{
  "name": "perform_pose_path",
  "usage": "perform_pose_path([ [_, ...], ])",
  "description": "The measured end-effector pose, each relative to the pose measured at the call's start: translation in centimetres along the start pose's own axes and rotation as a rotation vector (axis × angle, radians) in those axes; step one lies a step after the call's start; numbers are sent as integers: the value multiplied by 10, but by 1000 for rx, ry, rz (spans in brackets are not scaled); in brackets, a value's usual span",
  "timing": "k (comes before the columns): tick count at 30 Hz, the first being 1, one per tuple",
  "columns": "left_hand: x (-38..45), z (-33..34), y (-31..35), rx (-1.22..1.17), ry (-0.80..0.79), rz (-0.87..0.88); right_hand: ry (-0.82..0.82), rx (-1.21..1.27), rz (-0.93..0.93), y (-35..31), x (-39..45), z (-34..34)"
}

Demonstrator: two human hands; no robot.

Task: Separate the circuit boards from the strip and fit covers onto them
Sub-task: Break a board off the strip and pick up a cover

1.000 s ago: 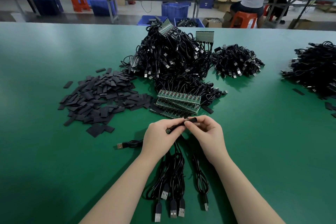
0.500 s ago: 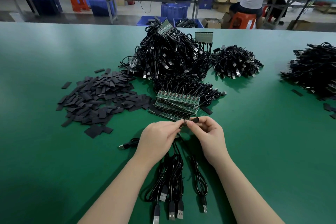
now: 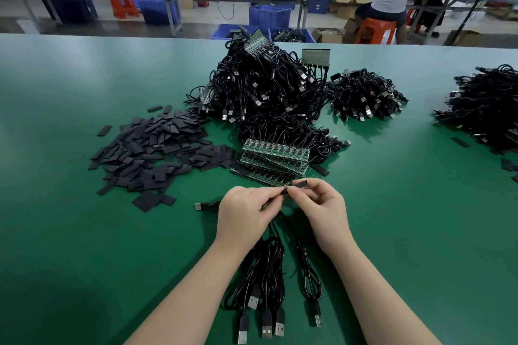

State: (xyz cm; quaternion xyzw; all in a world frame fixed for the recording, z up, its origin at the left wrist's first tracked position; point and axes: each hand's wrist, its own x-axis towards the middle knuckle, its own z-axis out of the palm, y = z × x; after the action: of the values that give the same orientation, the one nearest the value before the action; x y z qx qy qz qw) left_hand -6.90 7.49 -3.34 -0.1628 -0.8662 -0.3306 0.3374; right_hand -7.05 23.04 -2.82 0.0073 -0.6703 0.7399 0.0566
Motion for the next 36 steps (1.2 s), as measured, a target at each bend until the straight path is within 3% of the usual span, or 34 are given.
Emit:
perform_pose_path([
  [24,-2,2,4,-111,49,6,-56,28,-14,1,1,1],
  [28,-2,2,6,-120,14,-91,-51,-24,-56,-3,-4,5],
  [32,-1,2,4,-135,15,-212,94,-104,-120,-4,-10,10],
  [36,0,2,4,-107,9,-219,87,-158,-141,-5,-13,11],
])
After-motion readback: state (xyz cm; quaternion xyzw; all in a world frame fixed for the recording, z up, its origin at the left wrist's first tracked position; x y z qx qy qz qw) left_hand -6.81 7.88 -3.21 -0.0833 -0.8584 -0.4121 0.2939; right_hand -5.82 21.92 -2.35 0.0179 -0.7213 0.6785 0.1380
